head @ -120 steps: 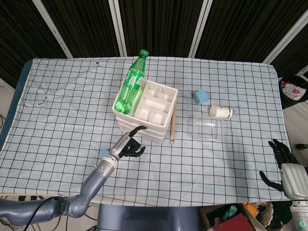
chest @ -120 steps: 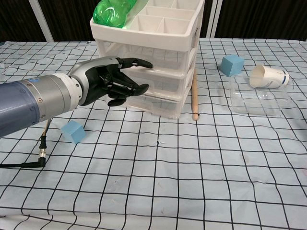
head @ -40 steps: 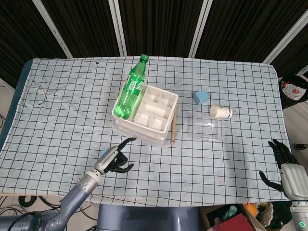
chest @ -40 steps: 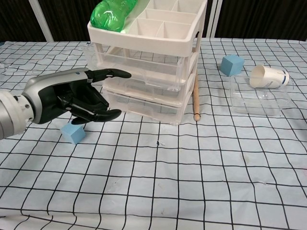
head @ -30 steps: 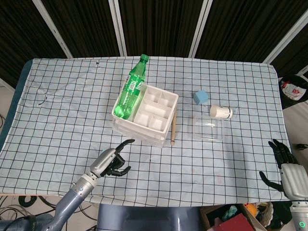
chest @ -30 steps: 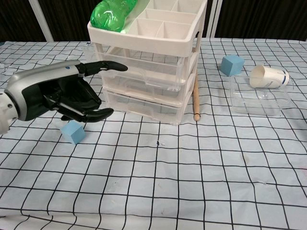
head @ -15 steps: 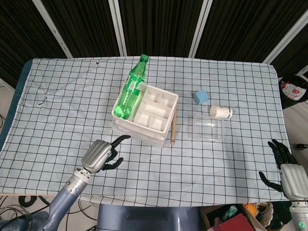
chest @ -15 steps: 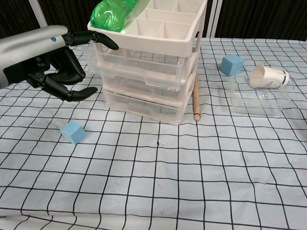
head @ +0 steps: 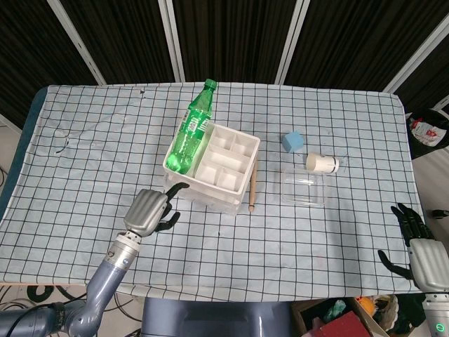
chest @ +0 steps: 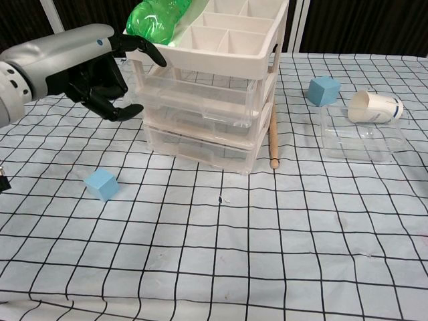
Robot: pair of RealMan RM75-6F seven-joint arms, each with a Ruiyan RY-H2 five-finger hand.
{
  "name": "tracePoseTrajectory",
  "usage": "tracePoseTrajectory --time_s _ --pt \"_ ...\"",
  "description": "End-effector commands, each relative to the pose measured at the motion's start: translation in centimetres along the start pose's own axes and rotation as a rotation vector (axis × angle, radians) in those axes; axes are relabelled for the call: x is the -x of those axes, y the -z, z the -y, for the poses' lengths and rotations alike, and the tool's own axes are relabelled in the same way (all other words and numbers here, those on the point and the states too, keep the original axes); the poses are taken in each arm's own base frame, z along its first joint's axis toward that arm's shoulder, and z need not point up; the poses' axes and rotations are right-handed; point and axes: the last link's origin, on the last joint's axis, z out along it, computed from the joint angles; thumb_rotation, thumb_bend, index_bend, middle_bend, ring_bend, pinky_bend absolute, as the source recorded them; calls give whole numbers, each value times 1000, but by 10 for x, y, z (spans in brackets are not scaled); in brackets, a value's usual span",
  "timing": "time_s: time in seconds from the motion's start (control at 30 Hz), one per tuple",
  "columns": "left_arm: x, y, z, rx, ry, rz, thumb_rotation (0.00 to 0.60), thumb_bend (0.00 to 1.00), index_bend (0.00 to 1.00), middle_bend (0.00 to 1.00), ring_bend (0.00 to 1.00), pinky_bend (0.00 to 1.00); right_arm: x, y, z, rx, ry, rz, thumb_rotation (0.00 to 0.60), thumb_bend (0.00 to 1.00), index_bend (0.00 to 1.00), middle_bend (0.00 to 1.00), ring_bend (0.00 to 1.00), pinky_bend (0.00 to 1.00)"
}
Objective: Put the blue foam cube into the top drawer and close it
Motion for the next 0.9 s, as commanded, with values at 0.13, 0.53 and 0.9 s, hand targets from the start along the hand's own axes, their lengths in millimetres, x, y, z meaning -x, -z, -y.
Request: tracePoseTrajectory --time_s 0.13,0.53,0.9 --pt "3 -5 0 -29 -7 27 600 379 244 1000 955 912 0 0 0 0 0 -1 600 255 0 0 0 176" --pt "-1 0 -1 -48 19 50 600 396 367 1000 957 914 0 0 0 1 -1 -1 600 255 0 0 0 176" --pt "-9 19 -6 -54 79 113 600 396 376 1000 958 914 0 0 0 2 -3 -3 600 255 0 0 0 176"
